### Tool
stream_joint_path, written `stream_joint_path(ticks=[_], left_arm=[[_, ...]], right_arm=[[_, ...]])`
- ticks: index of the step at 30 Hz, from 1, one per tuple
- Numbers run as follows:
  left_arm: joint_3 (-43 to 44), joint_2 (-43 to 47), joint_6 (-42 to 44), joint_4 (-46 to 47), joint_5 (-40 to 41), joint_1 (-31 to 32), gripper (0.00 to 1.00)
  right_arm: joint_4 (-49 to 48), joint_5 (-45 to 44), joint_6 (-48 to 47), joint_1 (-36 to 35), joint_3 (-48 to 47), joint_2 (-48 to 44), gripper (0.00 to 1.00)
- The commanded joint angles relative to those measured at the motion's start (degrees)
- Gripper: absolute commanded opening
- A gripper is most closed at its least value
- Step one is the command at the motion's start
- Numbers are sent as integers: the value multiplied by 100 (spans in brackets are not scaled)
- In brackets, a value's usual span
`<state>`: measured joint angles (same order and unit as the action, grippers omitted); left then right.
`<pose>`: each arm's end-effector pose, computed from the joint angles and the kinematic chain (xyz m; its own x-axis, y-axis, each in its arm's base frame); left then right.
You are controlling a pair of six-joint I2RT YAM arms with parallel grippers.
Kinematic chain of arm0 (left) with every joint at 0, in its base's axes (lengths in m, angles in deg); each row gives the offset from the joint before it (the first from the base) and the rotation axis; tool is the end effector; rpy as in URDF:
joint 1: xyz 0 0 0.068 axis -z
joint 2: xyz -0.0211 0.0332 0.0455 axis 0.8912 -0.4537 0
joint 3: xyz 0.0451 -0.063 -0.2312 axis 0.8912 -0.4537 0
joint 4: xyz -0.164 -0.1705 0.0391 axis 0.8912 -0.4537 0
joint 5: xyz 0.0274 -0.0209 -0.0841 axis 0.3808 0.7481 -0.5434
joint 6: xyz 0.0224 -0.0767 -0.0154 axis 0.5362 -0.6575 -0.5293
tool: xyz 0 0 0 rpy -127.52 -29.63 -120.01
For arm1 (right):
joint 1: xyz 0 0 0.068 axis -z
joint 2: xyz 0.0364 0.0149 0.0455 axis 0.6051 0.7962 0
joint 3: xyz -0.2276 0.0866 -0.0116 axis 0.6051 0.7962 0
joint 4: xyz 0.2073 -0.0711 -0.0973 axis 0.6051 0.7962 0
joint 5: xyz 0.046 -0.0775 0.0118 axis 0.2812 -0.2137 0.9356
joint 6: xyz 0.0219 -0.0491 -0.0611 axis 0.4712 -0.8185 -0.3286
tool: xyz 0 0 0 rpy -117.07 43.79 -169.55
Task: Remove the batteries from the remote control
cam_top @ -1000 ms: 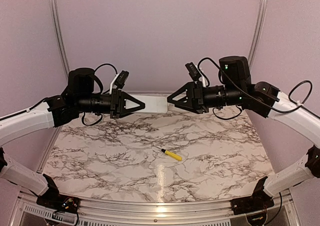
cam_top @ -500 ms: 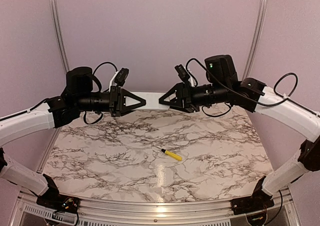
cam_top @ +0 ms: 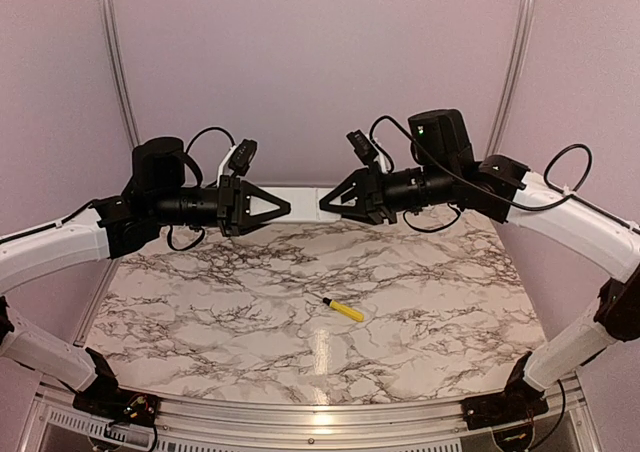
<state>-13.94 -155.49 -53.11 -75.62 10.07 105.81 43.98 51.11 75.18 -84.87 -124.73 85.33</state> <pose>0.1979 -0.2461 0.3241 -0.8125 -0.0251 -0.5824 0.5732 0.1468 -0.8061 0.1994 0.2706 0.3445 -0.8283 -0.0759 -0.5551 -0.5354 0.3989 0.7444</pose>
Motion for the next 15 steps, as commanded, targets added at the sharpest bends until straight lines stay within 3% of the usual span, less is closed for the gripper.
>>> stream_joint_path(ticks=[1,8,15], left_arm=[[-81,119,-46,240,-12,22,0],[-154,167,-241,554,-139,19,0],[-119,213,-273,621,-276,11,0]], right_arm=[[23,-25,5,0,-181,71,20],[-63,101,33,2,-7,-48,6],[-422,423,61,9,288,-266,1]])
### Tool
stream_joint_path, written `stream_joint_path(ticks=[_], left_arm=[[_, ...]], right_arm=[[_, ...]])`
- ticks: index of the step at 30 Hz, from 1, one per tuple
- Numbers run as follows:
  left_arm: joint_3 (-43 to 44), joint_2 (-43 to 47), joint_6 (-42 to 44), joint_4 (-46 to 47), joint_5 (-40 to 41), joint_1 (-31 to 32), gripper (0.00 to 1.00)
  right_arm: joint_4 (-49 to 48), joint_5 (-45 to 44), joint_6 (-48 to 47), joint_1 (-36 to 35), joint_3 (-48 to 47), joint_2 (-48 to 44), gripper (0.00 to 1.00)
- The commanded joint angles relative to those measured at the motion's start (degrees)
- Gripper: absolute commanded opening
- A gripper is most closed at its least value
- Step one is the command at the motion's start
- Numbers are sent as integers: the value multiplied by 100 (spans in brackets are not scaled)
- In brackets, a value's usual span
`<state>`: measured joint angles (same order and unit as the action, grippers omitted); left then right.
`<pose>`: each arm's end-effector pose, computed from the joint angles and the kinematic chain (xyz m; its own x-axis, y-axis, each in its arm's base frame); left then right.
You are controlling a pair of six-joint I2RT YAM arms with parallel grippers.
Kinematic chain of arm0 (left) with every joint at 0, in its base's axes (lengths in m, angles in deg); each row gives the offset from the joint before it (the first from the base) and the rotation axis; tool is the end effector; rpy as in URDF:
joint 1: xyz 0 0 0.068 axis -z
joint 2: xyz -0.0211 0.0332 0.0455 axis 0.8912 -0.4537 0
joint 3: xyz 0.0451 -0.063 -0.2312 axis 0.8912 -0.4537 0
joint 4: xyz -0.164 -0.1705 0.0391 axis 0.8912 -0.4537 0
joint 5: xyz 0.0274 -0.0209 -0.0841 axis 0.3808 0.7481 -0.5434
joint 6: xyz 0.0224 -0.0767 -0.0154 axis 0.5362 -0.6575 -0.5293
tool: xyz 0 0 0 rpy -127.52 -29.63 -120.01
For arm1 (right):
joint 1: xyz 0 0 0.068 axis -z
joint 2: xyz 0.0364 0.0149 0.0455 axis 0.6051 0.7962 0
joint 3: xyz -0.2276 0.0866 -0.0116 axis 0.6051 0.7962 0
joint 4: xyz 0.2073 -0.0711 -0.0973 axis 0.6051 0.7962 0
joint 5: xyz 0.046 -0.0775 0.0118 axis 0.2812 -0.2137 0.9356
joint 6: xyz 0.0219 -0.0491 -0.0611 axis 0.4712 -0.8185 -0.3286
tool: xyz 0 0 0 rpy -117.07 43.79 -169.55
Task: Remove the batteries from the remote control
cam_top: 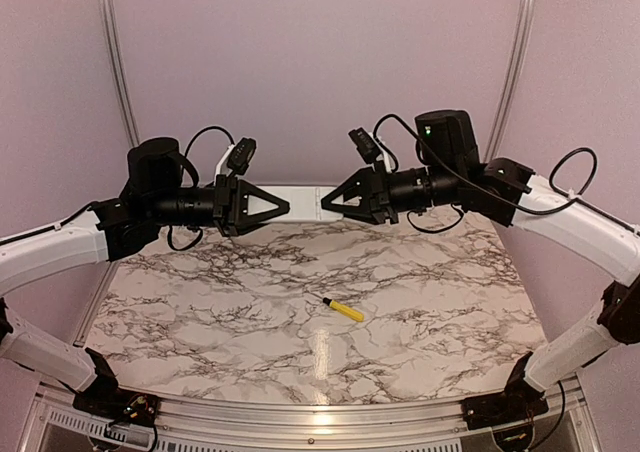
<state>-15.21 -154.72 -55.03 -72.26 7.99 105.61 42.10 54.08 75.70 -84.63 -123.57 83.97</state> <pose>0.1946 -0.2441 0.3277 -0.8129 -0.0242 -0.5819 0.5774 0.0974 -0.8106 0.1946 0.2679 0.3497 -0.8249 -0.0853 -0.5589 -0.5506 0.3453 0.7600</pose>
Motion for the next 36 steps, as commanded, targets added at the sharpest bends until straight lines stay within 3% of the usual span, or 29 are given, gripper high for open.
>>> stream_joint_path(ticks=[1,13,16,18,21,23,30,36], left_arm=[[4,148,-94,312,-89,23,0],[-188,279,-644,1303,-593,-75,0],[-182,274,-583,1174,-541,-75,0],[-148,270,-454,966,-466,-80,0],[-72,229,-311,732,-396,-80,0],[18,177,-194,511,-371,-84,0],[212,39,56,96,-314,-84,0],[267,-9,110,22,-289,-84,0]], right_arm=[[-317,182,29,-15,224,-168,1],[-1273,694,370,28,749,-494,2],[-1141,611,338,37,718,-487,17],[-1007,526,283,44,653,-475,38],[-751,385,188,46,466,-427,58],[-586,280,116,46,333,-395,66],[-18,-25,-61,47,-92,-261,68],[237,-50,-163,46,-255,-141,55]])
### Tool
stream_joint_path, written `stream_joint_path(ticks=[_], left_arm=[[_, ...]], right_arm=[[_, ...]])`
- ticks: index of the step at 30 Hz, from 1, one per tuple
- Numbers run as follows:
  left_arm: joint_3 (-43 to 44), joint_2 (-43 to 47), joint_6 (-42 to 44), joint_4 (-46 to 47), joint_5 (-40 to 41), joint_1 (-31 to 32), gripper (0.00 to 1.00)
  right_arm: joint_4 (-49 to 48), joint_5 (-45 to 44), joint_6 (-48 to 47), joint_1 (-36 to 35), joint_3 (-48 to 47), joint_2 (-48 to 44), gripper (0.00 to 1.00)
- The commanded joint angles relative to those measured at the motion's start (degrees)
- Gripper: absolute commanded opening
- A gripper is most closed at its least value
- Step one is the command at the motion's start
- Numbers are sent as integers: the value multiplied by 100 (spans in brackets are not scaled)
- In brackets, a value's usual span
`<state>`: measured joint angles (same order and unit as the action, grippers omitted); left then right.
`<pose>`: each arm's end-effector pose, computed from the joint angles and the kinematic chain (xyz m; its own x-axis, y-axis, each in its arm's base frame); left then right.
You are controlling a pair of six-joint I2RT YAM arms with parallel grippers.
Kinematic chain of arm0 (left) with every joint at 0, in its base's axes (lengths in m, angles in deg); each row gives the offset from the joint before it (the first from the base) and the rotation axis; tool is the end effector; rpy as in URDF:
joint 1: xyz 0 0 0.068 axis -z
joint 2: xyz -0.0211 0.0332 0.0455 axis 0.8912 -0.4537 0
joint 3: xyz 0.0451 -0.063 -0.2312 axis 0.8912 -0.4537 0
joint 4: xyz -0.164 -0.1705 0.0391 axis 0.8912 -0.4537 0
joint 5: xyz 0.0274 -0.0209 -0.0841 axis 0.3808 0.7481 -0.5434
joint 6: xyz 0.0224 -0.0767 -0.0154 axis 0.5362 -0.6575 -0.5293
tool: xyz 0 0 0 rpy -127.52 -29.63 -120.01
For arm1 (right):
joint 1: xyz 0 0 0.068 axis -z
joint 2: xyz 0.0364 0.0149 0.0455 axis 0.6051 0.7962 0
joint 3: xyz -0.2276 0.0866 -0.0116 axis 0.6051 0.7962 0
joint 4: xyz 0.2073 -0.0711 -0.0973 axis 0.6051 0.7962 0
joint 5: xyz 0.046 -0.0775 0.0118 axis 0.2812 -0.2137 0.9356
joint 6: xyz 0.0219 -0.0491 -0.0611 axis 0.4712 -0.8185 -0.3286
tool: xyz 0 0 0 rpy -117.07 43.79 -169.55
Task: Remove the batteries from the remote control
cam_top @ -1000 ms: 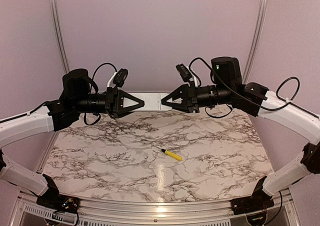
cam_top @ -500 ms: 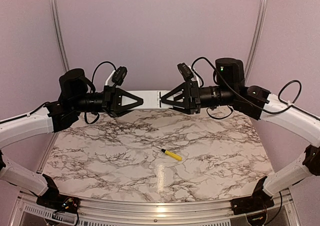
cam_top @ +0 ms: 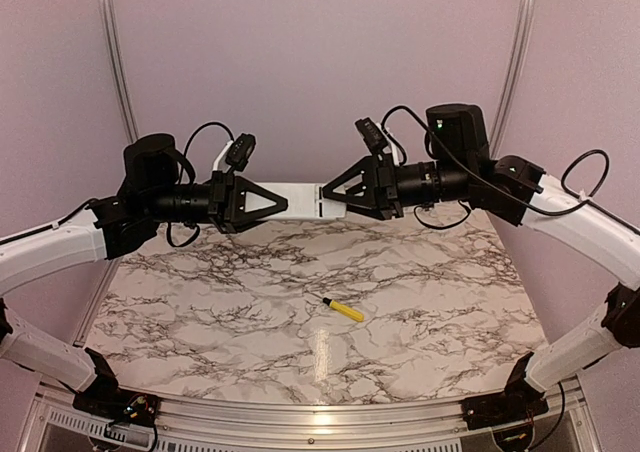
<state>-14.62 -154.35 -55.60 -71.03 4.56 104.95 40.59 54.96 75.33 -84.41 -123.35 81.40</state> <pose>0.1923 -0.2413 0.3361 -0.8044 -0.0028 -0.5941 0.5933 0.0458 -0.8036 0.1880 0.2603 0.3655 -0.7962 -0.0649 -0.6015 -0.5906 0.2986 0.7497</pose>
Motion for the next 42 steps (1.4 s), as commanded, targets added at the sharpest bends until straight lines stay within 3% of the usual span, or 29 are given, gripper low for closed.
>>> stream_joint_path(ticks=[1,4,14,23,42], left_arm=[[216,-48,167,-105,66,-18,0],[228,-53,167,-96,71,-18,0],[221,-25,184,-113,117,-18,0],[200,-18,209,-149,178,-18,0],[166,-48,244,-166,297,-10,0]], right_arm=[[411,-142,-135,24,-290,122,53],[492,-143,-161,24,-333,132,47],[739,-356,-235,24,-371,26,50],[876,-454,-245,23,-387,-98,43],[810,-474,-201,16,-324,-63,5]])
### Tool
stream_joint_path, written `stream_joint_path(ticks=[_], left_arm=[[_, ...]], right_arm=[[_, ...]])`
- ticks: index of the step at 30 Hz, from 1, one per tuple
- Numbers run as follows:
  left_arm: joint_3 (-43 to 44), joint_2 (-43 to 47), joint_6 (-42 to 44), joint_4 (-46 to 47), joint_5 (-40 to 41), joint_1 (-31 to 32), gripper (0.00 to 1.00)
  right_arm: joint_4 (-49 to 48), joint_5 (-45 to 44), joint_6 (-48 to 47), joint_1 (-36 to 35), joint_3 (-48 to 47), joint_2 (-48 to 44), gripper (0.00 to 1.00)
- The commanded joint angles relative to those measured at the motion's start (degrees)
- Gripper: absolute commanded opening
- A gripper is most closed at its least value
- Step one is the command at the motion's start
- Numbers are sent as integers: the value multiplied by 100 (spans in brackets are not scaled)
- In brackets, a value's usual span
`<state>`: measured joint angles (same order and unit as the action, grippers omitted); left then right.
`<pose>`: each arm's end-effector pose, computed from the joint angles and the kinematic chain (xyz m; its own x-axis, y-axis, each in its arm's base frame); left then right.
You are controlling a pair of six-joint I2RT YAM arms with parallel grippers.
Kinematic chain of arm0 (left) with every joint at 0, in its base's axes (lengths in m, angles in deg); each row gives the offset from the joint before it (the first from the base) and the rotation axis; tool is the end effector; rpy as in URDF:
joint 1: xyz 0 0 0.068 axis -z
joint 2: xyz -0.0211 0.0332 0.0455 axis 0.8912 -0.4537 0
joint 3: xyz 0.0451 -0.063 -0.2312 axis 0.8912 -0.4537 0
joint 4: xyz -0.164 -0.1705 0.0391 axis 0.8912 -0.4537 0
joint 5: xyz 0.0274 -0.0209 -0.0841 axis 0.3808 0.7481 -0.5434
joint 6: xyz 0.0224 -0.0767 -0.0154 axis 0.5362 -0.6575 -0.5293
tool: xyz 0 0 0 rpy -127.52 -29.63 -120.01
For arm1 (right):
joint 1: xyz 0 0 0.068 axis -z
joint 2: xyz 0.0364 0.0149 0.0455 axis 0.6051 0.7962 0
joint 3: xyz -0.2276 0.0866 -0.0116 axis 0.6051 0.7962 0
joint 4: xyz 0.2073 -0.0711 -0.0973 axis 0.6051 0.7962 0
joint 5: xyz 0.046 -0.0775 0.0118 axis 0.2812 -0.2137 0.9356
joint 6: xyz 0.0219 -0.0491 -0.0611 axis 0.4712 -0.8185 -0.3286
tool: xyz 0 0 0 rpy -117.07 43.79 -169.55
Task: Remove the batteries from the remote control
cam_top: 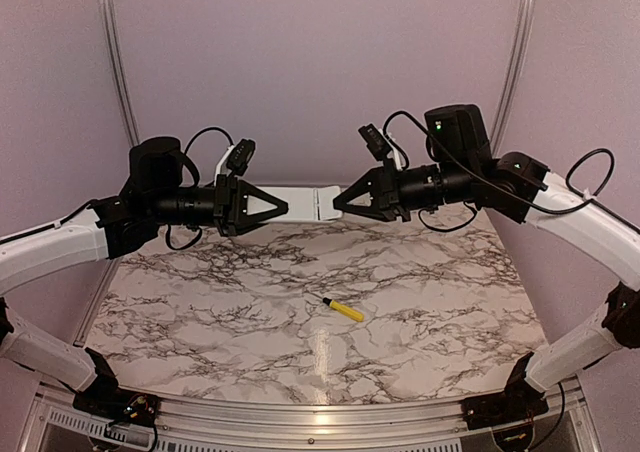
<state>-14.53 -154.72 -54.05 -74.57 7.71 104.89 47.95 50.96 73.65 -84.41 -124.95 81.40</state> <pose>0.1970 -0.2414 0.3269 -0.8153 -0.0177 -0.5787 0.5731 0.1174 -0.8110 0.1879 0.2540 0.3582 -0.8129 -0.0772 -0.5773 -0.5553 0.4014 0.7283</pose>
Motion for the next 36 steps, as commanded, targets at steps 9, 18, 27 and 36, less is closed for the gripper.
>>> stream_joint_path(ticks=[9,18,27,36], left_arm=[[117,6,100,188,34,-3,0],[74,95,127,77,81,-3,0],[-55,215,233,-119,217,-3,0],[-293,298,726,-823,432,-5,0]], right_arm=[[-143,32,48,-2,-14,-103,0],[-768,641,250,17,-27,-175,0],[-595,873,177,152,-84,-337,0],[1057,-243,-336,650,-276,-531,0]])
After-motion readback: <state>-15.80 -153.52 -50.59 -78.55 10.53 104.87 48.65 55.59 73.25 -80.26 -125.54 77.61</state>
